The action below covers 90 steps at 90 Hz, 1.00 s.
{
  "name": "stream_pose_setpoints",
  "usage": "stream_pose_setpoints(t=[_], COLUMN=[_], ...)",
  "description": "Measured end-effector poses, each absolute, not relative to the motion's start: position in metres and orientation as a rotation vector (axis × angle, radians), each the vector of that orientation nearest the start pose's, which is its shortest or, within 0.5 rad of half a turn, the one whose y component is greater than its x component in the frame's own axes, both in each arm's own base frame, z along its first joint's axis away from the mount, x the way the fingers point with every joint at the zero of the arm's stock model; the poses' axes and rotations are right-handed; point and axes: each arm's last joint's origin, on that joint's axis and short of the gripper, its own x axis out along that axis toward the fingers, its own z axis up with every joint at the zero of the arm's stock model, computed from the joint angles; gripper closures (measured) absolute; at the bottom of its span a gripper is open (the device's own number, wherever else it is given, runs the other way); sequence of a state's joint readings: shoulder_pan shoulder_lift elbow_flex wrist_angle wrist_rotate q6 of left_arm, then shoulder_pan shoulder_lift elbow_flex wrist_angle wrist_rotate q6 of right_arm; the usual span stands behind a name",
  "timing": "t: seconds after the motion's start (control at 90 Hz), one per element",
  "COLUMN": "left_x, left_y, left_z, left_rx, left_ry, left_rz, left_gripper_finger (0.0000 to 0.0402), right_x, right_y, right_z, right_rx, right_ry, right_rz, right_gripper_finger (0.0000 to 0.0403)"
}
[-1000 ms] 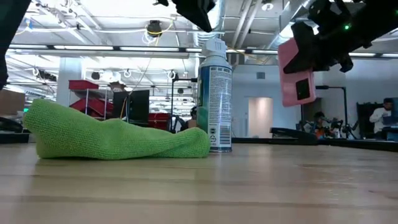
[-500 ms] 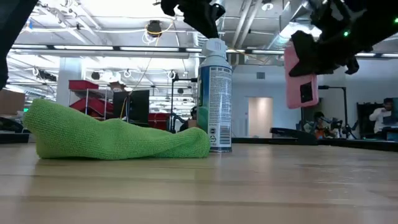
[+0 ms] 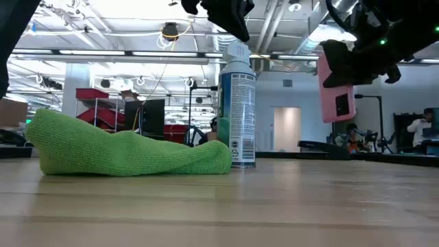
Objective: Apply microfiber cloth
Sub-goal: Spray the pink cellphone using the spray bottle
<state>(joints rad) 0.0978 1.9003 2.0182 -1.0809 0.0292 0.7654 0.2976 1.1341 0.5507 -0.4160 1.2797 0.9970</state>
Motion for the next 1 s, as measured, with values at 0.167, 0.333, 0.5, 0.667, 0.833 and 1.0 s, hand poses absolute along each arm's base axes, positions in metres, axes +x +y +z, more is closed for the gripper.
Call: stream_pose_setpoints(t=[0.167, 0.333, 0.5, 0.667, 0.833, 1.0], left_x=[0.395, 0.399, 0.401, 0.405, 0.405, 0.406], left_y=[0.038, 0.038, 0.038, 0.039, 0.039, 0.039], left_z=[0.362, 0.357, 0.351, 0.348, 0.348, 0.349], left_rx=[0.642, 0.644, 0.65, 0.669, 0.67, 0.678], left_ry=[0.932, 0.918, 0.909, 0.888, 0.883, 0.871], left_rz=[-0.307, -0.3, -0.299, -0.298, -0.296, -0.293], left_gripper_finger=[0.0402, 0.0402, 0.0402, 0.0402, 0.0402, 0.0402], right_x=[0.187, 0.187, 0.187, 0.187, 0.19, 0.19], right_y=[0.028, 0.029, 0.032, 0.033, 0.033, 0.032], right_z=[0.194, 0.194, 0.194, 0.194, 0.197, 0.196], right_rx=[0.149, 0.146, 0.145, 0.134, 0.102, 0.092], right_ry=[0.209, 0.21, 0.21, 0.216, 0.223, 0.231], right_rz=[-1.108, -1.106, -1.09, -1.081, -1.07, -1.077], right_gripper_finger=[0.0391, 0.0391, 0.0391, 0.0391, 0.0391, 0.0391])
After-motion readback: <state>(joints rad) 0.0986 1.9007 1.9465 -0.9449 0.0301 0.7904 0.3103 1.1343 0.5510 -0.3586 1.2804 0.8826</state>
